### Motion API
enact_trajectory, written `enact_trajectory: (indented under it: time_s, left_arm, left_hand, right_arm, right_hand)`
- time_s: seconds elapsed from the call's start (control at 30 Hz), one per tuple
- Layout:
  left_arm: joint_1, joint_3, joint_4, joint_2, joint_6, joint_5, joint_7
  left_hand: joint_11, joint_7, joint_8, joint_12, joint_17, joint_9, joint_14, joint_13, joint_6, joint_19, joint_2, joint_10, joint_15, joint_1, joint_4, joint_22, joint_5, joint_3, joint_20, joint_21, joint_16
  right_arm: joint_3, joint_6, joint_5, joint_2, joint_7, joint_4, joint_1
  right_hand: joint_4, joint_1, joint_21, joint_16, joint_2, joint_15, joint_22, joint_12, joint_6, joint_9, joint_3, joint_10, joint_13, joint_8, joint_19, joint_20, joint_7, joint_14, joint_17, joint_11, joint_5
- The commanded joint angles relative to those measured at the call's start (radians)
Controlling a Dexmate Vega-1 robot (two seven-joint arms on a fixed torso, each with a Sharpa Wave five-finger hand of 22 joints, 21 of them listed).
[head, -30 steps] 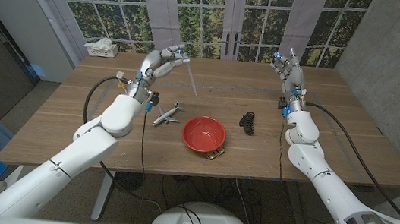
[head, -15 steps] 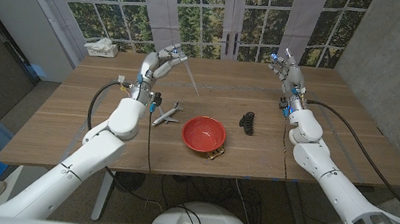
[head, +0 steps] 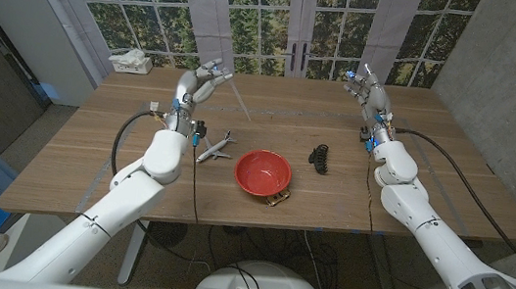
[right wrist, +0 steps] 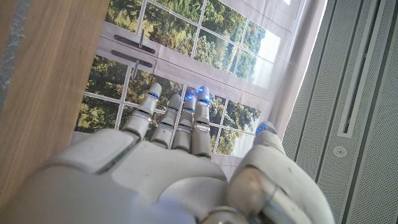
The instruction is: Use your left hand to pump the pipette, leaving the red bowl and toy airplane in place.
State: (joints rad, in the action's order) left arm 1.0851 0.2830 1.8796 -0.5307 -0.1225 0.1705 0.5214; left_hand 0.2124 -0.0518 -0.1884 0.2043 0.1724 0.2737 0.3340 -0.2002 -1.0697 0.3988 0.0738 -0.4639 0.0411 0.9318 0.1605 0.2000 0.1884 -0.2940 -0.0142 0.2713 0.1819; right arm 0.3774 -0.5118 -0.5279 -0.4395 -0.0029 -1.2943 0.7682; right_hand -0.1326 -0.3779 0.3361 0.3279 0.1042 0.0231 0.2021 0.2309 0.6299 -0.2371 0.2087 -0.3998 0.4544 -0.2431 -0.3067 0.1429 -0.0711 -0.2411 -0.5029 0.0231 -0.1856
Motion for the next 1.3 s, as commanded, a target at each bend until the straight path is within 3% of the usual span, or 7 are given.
enact_trajectory:
  time_s: [0.03,0.87,1.3]
  left_arm:
    - [0.009,-0.013,0.005,0.019,0.065,-0.063,0.105]
    - [-0.037,-0.012,-0.023,0.011,0.243,-0.173,0.222]
    - [-0.068,0.023,-0.003,-0.017,0.453,-0.268,0.276]
  left_hand:
    - [0.000,-0.003,-0.001,0.004,0.002,0.000,0.003,-0.001,0.006,0.002,0.009,0.004,0.099,0.006,0.005,0.001,-0.001,-0.004,0.004,0.005,0.004]
    - [-0.001,-0.007,-0.002,0.003,0.001,-0.006,0.001,-0.001,0.012,0.000,0.011,0.007,0.089,0.010,0.007,0.001,-0.001,-0.005,0.009,0.004,0.003]
    - [-0.001,-0.009,-0.002,0.003,0.001,-0.011,-0.003,0.000,0.018,-0.005,0.011,0.008,0.081,0.015,0.009,0.001,-0.001,-0.007,0.016,0.002,0.002]
  right_arm:
    - [0.011,0.001,0.009,-0.002,0.011,0.013,-0.013]
    - [0.029,0.000,0.042,0.014,-0.006,0.043,-0.041]
    - [0.033,0.000,0.053,0.015,-0.018,0.042,-0.043]
  right_hand:
    - [-0.007,0.012,-0.006,0.001,0.001,-0.003,0.003,0.001,-0.004,-0.004,0.004,0.006,0.002,0.006,-0.003,0.002,-0.001,0.001,-0.005,0.000,-0.005]
    - [-0.009,0.015,-0.007,-0.001,0.000,-0.002,0.003,0.001,-0.003,-0.005,0.006,0.008,0.002,0.006,-0.001,0.002,0.000,0.002,-0.006,-0.001,-0.005]
    - [-0.010,0.017,-0.008,-0.002,0.000,-0.002,0.003,0.002,-0.002,-0.005,0.007,0.007,0.002,0.006,0.000,0.003,0.000,0.002,-0.007,-0.001,-0.005]
